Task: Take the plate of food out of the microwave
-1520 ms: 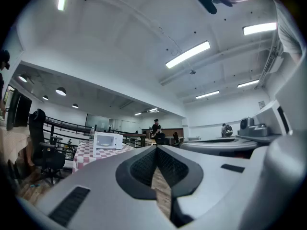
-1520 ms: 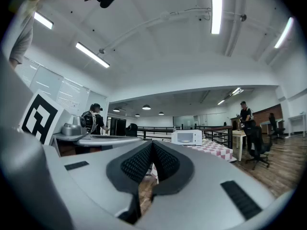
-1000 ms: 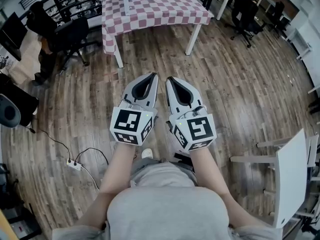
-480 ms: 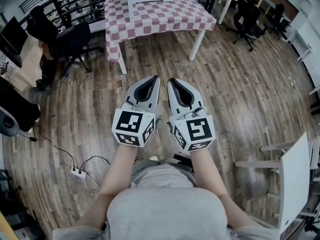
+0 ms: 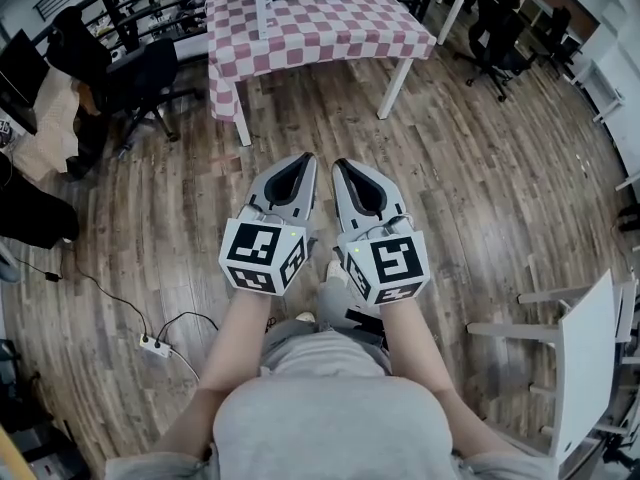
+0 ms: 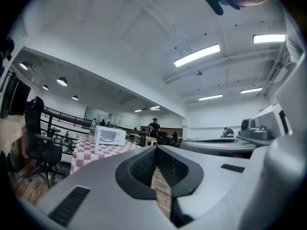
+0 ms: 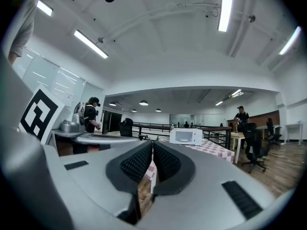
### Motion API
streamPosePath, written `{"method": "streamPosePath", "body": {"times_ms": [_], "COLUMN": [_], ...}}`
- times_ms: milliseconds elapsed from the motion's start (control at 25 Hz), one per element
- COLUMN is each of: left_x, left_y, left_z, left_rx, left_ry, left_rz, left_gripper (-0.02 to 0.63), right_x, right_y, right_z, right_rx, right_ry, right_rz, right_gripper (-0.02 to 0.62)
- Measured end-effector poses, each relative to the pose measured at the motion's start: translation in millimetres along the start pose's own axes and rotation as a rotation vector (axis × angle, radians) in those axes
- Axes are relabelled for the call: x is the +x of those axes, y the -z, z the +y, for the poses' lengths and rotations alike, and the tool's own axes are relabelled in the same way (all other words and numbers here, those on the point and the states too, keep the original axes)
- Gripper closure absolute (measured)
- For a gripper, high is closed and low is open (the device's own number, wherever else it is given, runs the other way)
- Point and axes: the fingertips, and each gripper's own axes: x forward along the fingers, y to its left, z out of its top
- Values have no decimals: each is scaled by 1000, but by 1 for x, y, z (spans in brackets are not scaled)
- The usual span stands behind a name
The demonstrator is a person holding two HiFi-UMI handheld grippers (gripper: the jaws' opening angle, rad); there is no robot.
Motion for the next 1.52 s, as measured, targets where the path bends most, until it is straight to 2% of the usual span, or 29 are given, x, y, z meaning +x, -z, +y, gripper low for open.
{"method": "streamPosePath", "body": {"times_ms": [240,400,520,800,1000,1200,1520], "left_x": [23,47,67,121,158,192,250], "left_y": [9,7,6,9,7,6,-1], "left_z": [14,30,41,61,76,91,101], "left_rx": [-11,7,-27,-91,-103,-33,-3], "left_ry": [17,-12,-22,-40,-76,-120,-127], "left_rz": [41,69,63,61,60,58,25], "left_gripper": [604,604,604,604,604,604,604], "right_x": [26,52,69,108,136,164,208], "right_y": [13,17,23,24,19,18,21], "right_z": [-18,-35,-55,-96,-121,-143,-178], "right_rx": [63,139,190,188,163,118,76], "right_ry": [11,-1,8,-23,-72,-102,-146], "right_rz": [15,35,65,69,53,55,29], "right_gripper": [569,569,569,571,570,569,570]}}
